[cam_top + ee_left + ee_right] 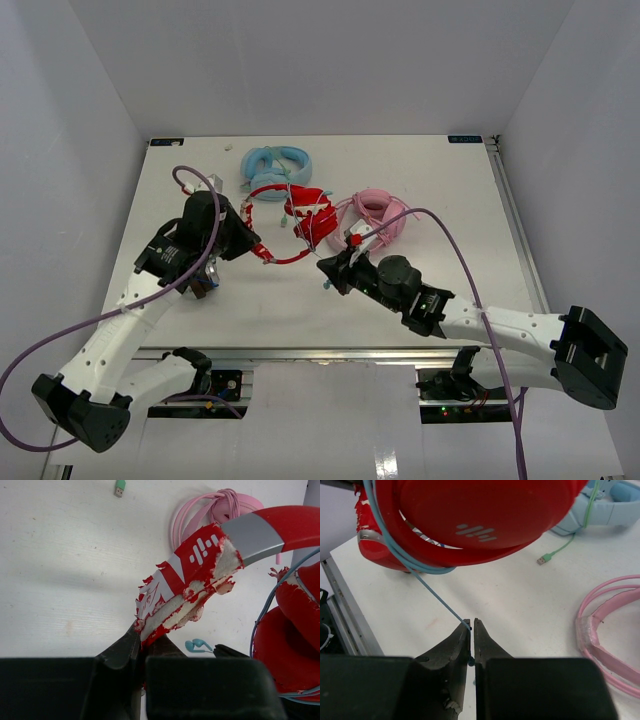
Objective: Wrap the headphones
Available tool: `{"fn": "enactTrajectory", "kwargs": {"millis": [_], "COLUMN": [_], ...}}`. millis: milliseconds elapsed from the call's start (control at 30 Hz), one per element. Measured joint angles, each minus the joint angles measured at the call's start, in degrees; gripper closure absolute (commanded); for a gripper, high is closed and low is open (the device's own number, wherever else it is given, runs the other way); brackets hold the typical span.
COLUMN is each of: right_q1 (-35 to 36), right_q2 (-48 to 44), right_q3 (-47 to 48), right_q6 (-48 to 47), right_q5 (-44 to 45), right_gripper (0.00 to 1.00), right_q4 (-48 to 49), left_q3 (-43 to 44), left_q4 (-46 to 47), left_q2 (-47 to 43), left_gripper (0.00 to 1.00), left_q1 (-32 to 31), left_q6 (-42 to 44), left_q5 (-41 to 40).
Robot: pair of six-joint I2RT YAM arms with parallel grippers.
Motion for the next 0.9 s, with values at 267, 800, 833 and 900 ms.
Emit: {"fn": "enactTrajectory", "kwargs": {"millis": [267, 800, 833, 900], "right_q1": [0.0, 0.0, 0.0, 0.0], "right_q2": [-0.9, 4.9, 5.4, 6.6], "right_q3": [-4.2, -7.5, -7.6, -7.6], "right_q6": [-1.8, -3.3, -3.4, -3.4], "right_q5": [1.9, 0.4, 0.2, -0.5], "right_gripper": [0.82, 0.75, 0.75, 0.73], "right_q4": [8.0, 17.6, 18.2, 19.5], "left_q3": [-2.6, -2.7, -2.7, -2.7], "left_q4": [-0.9, -3.9, -4.1, -4.2], "left_q2": [-3.4, -3.6, -3.6, -3.6], "left_gripper": [1.00, 1.00, 1.00, 1.00], "left_q1": [0.0, 0.0, 0.0, 0.0], "left_q6": [-1.7, -7.3, -7.4, -7.7], "left_q5": [0.9, 1.4, 1.4, 1.5]}}
